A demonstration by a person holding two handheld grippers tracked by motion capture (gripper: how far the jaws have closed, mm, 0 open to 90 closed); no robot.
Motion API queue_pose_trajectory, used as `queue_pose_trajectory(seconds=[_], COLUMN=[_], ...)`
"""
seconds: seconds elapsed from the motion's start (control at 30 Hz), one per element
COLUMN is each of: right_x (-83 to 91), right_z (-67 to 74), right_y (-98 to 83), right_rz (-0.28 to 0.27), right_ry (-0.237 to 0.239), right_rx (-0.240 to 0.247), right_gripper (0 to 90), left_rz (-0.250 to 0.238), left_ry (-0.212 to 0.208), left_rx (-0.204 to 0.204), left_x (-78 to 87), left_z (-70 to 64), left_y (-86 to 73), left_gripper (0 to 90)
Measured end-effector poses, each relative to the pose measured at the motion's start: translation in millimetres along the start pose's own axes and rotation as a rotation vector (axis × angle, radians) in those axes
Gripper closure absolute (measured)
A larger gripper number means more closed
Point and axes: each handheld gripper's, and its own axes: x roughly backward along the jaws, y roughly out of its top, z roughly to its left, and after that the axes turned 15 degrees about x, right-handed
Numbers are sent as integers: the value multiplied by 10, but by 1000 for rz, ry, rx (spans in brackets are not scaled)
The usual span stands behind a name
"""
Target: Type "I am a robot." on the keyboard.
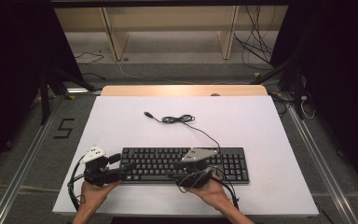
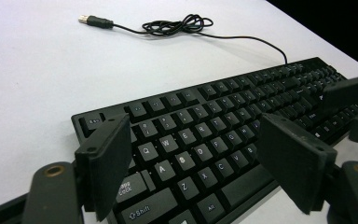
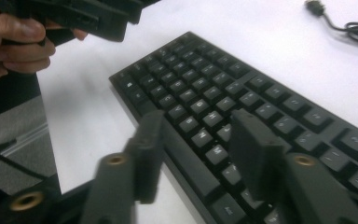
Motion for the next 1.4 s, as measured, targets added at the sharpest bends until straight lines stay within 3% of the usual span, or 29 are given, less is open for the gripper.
queue_pose_trajectory(seconds=[0.23, 0.47, 1.2, 1.4], right_x=[-144, -236, -410, -410], right_z=[25, 29, 42, 50], right_y=[18, 5, -85, -101], right_rz=[39, 86, 185, 174], right_ry=[23, 15, 11, 7], right_rx=[17, 31, 68, 72], right_gripper=[792, 900, 900, 900], left_rz=[-4, -7, -5, -4], left_ry=[-4, -12, -18, -16], left_rx=[-3, -5, -10, -13], left_x=[20, 34, 45, 44], left_z=[-4, -9, -13, -13], left_y=[-10, -24, -41, -42], left_gripper=[256, 254, 254, 254])
